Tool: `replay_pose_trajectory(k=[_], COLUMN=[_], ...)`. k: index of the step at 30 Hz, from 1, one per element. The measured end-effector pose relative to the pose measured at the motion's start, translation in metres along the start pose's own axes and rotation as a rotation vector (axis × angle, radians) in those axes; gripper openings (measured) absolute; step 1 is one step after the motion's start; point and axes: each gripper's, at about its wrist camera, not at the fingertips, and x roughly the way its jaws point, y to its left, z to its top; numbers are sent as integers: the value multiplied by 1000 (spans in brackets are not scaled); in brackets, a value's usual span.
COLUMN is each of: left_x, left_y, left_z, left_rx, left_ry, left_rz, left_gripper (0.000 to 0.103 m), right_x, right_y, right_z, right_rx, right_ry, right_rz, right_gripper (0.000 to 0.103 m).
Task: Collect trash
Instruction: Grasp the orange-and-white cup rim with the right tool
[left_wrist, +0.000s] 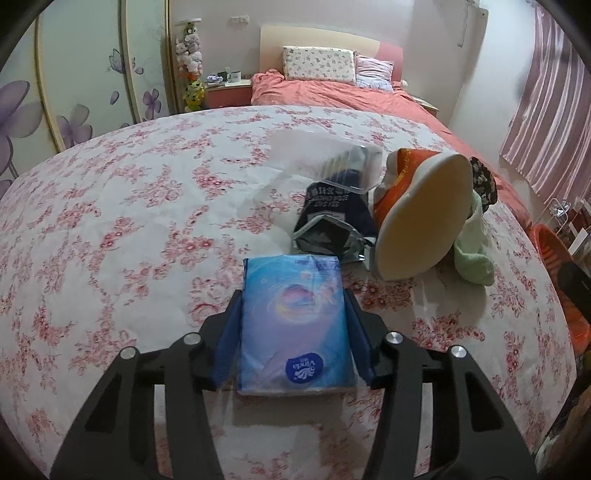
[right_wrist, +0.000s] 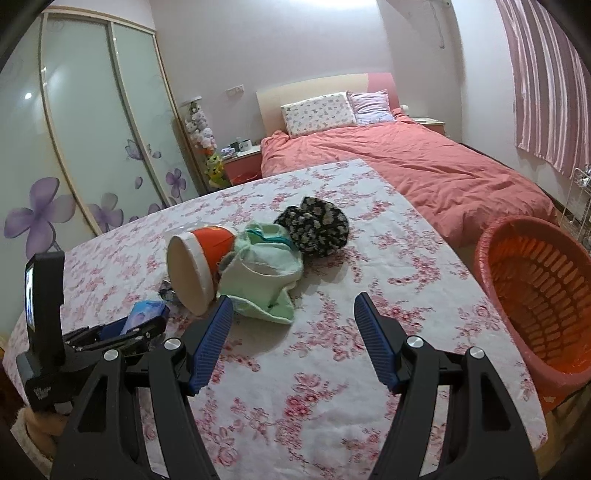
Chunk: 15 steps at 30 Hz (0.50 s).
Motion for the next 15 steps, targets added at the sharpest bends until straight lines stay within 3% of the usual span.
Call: replay_pose_trajectory(k=[6,15], left_x=[-14,-32], left_y=[15,32], left_z=[0,5], left_rx=[-23,-59], left_ry=[-29,-63], left_rz=[1,-13], left_gripper=[51,51], right_x=[11,33], right_y=[24,62], right_z=[10,17], right_rx=[-25,-87], right_ry=[-1,35], right_rz=[62,122], right_gripper=[63,39])
